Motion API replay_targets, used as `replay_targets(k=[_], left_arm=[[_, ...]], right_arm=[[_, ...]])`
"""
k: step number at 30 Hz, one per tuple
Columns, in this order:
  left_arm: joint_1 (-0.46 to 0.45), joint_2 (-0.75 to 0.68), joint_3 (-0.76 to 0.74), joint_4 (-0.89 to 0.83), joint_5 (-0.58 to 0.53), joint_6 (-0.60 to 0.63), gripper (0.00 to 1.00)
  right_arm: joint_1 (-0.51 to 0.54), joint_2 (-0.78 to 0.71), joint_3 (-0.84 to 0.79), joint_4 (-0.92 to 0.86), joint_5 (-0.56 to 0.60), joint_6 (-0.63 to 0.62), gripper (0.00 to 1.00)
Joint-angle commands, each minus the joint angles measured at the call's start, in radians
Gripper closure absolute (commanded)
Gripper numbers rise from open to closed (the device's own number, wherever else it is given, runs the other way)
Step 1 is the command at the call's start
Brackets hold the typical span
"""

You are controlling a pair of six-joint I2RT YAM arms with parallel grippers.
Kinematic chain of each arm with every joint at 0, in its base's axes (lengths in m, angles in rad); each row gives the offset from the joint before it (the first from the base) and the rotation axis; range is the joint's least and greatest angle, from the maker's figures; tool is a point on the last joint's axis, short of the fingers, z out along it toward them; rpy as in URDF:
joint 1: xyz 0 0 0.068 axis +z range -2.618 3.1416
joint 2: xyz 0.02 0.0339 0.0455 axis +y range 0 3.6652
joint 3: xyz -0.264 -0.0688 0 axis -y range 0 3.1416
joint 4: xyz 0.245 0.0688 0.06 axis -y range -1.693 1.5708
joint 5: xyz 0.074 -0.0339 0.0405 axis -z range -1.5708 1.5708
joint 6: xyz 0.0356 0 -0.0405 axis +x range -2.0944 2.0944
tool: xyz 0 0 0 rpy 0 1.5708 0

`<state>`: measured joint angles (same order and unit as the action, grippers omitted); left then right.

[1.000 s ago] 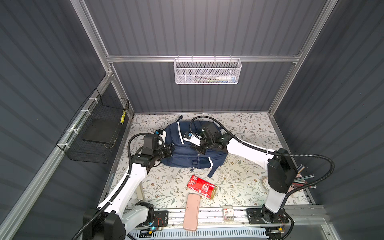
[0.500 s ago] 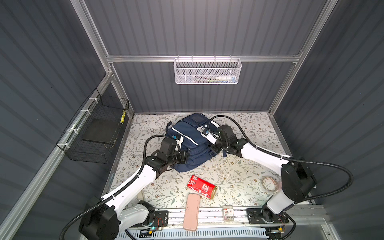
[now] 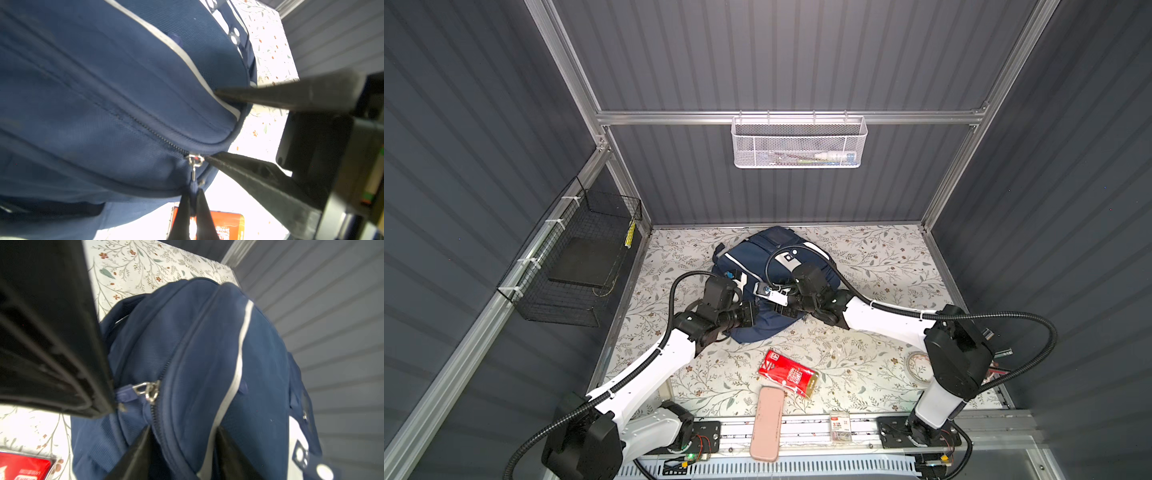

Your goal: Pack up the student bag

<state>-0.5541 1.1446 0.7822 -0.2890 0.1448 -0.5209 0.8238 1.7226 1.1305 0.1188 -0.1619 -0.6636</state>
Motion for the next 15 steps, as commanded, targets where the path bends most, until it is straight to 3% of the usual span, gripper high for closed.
replay_targets(k=[1, 2, 5, 10, 15], left_arm=[[-0.001, -0.020, 0.019, -0.041, -0.046, -0.006, 1.00], [0.004, -0.014, 0.027, -0.053, -0.067, 0.003, 1.00], [0.059, -0.008, 0.063, -0.097, -0.123, 0.035, 1.00], [0.298, 0.018, 0.106, -0.083, 0.006, 0.053, 1.00], [0.372, 0.068, 0.170, -0.111, -0.068, 0.105, 1.00]], right_arm=[[0.003, -0.005, -0.007, 0.016, -0.022, -0.012, 0.90], [0.003, -0.015, -0.024, 0.018, -0.021, -0.021, 0.96], [-0.006, -0.046, -0.069, -0.003, -0.021, -0.074, 1.00], [-0.060, -0.089, -0.111, -0.098, -0.077, -0.120, 1.00], [-0.145, -0.138, -0.171, -0.087, -0.083, -0.131, 1.00]])
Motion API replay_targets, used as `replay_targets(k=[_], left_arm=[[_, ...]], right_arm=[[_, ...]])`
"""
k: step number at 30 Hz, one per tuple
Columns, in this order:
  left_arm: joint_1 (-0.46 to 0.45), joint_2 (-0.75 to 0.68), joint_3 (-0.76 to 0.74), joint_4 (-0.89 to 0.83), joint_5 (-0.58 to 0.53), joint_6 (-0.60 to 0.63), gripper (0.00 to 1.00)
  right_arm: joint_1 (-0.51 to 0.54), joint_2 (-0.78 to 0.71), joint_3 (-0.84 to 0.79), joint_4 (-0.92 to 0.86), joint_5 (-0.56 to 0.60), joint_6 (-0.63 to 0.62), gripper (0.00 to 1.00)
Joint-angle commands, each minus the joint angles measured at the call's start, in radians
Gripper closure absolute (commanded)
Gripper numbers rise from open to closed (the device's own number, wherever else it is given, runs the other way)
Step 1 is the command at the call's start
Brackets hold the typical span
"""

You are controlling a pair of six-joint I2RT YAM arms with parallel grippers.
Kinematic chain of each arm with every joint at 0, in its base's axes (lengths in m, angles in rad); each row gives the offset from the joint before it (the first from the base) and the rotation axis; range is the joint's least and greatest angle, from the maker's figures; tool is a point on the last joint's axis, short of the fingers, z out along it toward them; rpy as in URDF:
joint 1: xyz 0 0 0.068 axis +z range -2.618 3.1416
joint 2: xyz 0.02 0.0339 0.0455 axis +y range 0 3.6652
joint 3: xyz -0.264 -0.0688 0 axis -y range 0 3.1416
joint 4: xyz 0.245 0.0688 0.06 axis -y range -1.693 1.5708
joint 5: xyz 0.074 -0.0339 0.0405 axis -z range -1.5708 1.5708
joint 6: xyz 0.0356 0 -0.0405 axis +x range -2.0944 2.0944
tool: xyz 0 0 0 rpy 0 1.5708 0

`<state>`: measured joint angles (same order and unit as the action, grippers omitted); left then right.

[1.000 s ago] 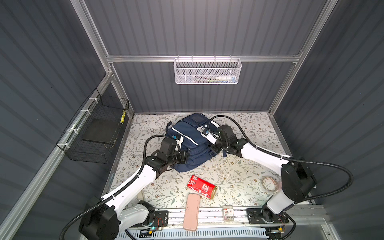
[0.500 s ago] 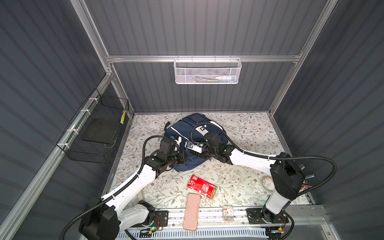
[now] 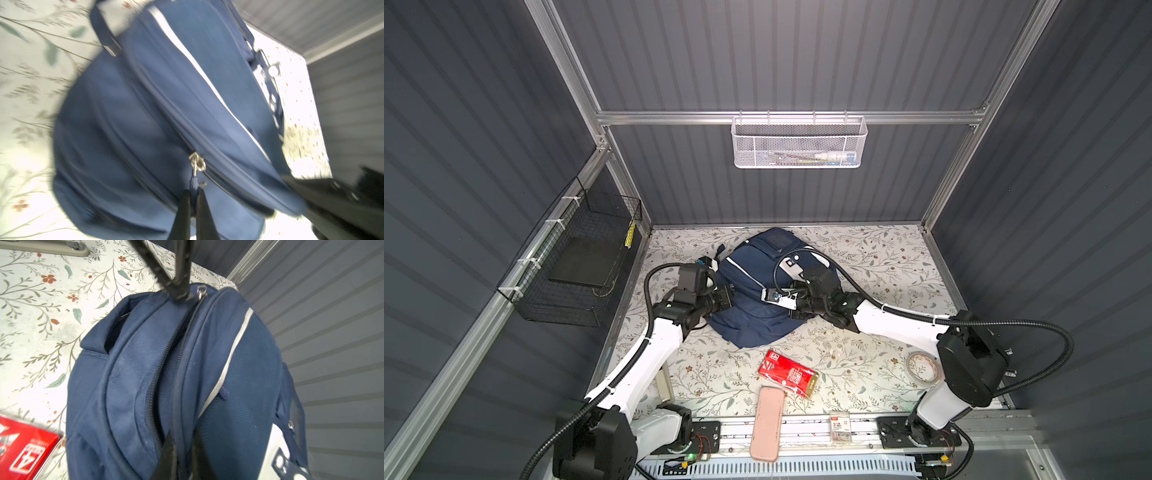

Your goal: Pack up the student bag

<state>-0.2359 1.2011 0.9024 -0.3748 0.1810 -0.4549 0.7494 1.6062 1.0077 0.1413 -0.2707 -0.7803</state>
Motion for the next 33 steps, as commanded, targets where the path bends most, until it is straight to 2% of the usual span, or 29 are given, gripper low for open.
replay_targets(k=[1, 4, 6, 8, 10, 15, 17, 21, 25, 31, 33], left_arm=[[0.068, 0.025, 0.048, -0.012, -0.069, 0.039, 1.00], [0.057, 0.052, 0.025, 0.053, 0.090, 0.039, 1.00], [-0.030, 0.045, 0.020, 0.057, 0.071, 0.041, 1.00], [-0.132, 0.033, 0.021, 0.046, 0.015, 0.042, 1.00], [-0.191, 0.017, -0.003, 0.084, 0.048, -0.015, 1.00], [-0.300, -0.024, -0.023, 0.088, 0.021, -0.069, 1.00], [-0.319, -0.015, -0.023, 0.099, 0.021, -0.081, 1.00], [-0.363, 0.018, -0.018, 0.135, 0.018, -0.099, 1.00], [-0.396, 0.025, -0.011, 0.148, 0.006, -0.111, 1.00], [-0.397, -0.001, -0.031, 0.115, -0.045, -0.113, 1.00], [-0.397, -0.007, -0.039, 0.112, -0.052, -0.113, 1.00]], right_arm=[[-0.093, -0.032, -0.058, -0.097, 0.028, -0.013, 1.00], [-0.148, -0.040, -0.082, -0.020, 0.056, 0.007, 0.97], [-0.151, -0.012, -0.053, -0.015, 0.135, -0.005, 0.91], [-0.150, 0.020, -0.008, -0.031, 0.224, 0.003, 0.90], [-0.154, 0.026, -0.013, 0.018, 0.300, 0.007, 0.84], [-0.151, -0.095, -0.108, 0.052, 0.181, 0.056, 0.51], [-0.133, -0.149, -0.145, 0.079, 0.150, 0.082, 0.45], [-0.026, -0.205, -0.122, 0.026, 0.144, 0.083, 0.42], [0.060, -0.131, -0.037, -0.026, 0.161, 0.072, 0.41], [0.038, 0.006, 0.039, -0.020, 0.202, 0.061, 0.45], [0.027, 0.025, 0.045, -0.020, 0.190, 0.061, 0.50]])
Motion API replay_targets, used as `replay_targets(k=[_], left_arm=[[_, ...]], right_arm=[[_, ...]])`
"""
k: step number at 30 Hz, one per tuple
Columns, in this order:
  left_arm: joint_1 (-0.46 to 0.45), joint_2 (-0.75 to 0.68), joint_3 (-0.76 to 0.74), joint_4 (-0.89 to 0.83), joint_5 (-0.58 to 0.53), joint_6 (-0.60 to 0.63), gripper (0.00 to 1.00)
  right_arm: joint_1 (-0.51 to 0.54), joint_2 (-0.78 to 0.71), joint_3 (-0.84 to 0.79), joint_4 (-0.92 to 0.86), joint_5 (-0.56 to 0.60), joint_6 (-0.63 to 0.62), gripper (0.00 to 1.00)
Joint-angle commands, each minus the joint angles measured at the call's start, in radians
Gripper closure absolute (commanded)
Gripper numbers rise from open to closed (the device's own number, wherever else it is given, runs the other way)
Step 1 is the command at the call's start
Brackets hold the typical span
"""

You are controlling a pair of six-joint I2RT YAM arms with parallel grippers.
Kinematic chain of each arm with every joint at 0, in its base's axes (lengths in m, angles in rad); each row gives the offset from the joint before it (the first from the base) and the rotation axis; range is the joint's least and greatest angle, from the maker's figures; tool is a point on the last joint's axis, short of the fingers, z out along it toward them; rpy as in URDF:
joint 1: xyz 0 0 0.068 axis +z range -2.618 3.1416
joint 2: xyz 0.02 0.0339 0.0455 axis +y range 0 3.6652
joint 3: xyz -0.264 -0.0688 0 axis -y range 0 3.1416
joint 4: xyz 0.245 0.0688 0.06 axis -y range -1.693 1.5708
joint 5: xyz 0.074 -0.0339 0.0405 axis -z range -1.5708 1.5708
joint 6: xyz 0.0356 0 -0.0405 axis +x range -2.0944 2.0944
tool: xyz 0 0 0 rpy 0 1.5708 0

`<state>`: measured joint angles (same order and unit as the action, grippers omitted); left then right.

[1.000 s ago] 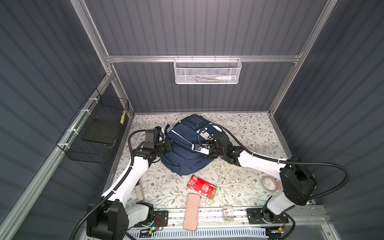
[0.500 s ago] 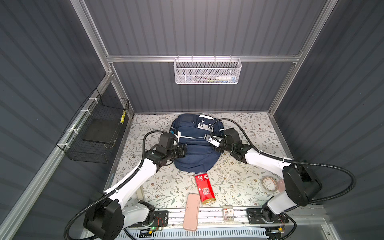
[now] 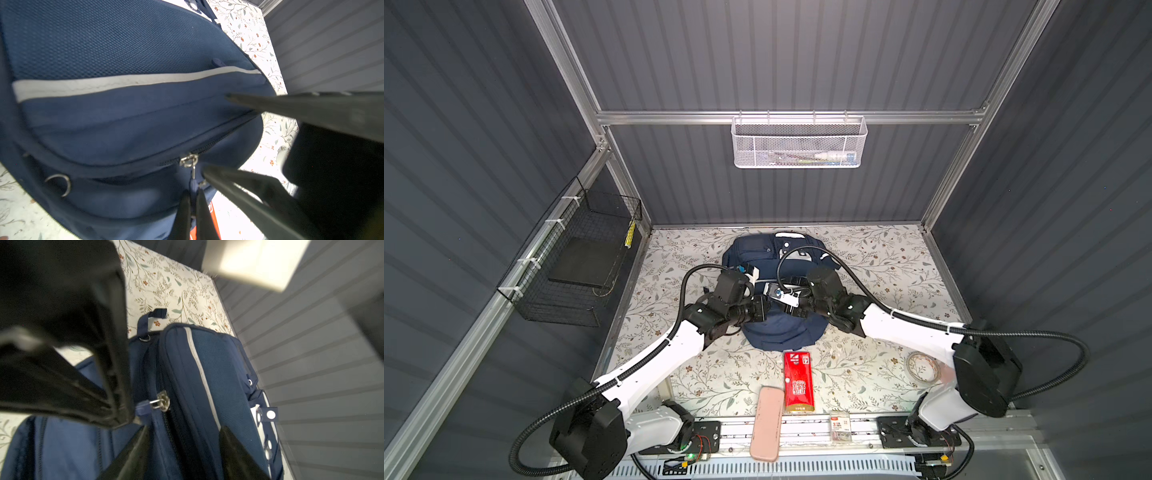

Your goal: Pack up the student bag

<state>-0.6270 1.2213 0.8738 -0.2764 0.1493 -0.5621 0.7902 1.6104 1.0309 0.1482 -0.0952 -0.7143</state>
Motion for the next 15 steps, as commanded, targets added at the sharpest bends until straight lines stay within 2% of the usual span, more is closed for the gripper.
replay_targets(k=[1, 2, 4, 6, 11, 15], left_arm=[[-0.007, -0.027, -0.014, 0.013, -0.022, -0.007, 1.00], [-0.006, -0.027, -0.014, 0.013, -0.025, -0.007, 1.00], [-0.004, -0.018, -0.008, -0.003, -0.068, -0.003, 1.00], [0.019, -0.003, 0.003, -0.028, -0.108, 0.014, 1.00], [0.228, 0.005, -0.006, 0.032, 0.009, -0.009, 1.00], [0.343, 0.090, 0.044, 0.032, -0.012, 0.043, 1.00]], right_arm=[[-0.018, 0.024, 0.019, -0.027, -0.004, -0.010, 0.55], [-0.018, 0.025, 0.017, -0.027, -0.015, -0.014, 0.62], [-0.020, 0.026, 0.013, -0.037, -0.038, -0.030, 0.87], [-0.025, 0.023, 0.005, -0.047, -0.050, -0.058, 1.00], [-0.071, -0.013, -0.033, -0.073, -0.165, -0.087, 1.00], [-0.107, -0.033, -0.048, -0.103, -0.212, -0.113, 1.00]])
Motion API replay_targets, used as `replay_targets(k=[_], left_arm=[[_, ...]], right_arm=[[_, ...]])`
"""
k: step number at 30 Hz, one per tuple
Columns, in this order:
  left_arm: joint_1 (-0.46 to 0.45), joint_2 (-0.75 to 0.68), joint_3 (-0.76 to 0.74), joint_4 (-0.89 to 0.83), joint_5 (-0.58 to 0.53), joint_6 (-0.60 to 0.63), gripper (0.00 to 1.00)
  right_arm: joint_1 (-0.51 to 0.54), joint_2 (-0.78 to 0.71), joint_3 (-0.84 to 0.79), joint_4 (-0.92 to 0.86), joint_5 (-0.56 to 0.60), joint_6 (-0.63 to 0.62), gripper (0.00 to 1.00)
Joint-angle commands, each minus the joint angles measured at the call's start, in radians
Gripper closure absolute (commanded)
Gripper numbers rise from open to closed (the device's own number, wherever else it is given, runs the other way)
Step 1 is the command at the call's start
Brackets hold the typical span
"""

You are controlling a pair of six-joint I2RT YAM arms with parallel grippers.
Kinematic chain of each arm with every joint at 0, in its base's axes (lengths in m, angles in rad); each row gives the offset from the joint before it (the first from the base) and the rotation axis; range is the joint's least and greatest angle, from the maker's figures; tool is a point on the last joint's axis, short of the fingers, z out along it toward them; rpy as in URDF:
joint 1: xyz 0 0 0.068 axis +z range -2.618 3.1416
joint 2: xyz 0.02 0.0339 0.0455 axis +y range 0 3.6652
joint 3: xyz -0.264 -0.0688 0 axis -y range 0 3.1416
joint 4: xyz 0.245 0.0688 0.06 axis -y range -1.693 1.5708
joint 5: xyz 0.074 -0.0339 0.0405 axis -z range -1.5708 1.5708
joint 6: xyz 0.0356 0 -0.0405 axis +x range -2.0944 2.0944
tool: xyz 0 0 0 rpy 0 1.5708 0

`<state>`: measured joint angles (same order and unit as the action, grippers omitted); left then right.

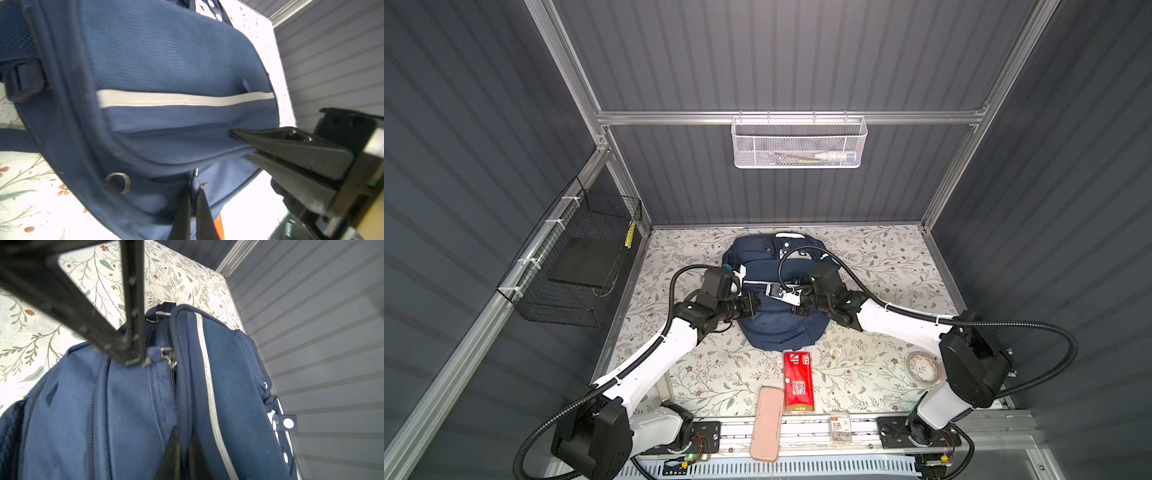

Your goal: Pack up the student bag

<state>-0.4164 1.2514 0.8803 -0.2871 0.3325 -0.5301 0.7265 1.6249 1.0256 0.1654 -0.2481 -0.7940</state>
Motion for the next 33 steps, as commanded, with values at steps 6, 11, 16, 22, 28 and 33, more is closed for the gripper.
replay_targets(k=[6, 11, 16, 22, 28, 33], left_arm=[[0.287, 0.153, 0.056, 0.160, -0.147, -0.008, 1.00], [0.273, 0.172, 0.080, 0.202, -0.041, -0.018, 1.00], [0.122, 0.080, 0.005, 0.236, -0.090, 0.006, 1.00], [0.081, -0.106, -0.134, 0.315, -0.036, -0.109, 0.68], [-0.030, -0.107, -0.122, 0.288, -0.078, -0.098, 0.49], [-0.157, -0.053, -0.122, 0.348, -0.153, -0.153, 0.49]], right_arm=[[-0.094, -0.086, -0.085, -0.076, -0.077, -0.065, 1.00], [-0.113, -0.075, -0.052, -0.087, -0.127, -0.045, 1.00], [-0.106, -0.049, 0.002, -0.094, -0.137, 0.047, 1.00], [-0.102, -0.046, 0.026, -0.115, -0.103, 0.093, 1.00], [-0.094, -0.065, 0.038, -0.114, -0.120, 0.119, 1.00], [-0.092, -0.063, 0.067, -0.126, -0.119, 0.135, 1.00]])
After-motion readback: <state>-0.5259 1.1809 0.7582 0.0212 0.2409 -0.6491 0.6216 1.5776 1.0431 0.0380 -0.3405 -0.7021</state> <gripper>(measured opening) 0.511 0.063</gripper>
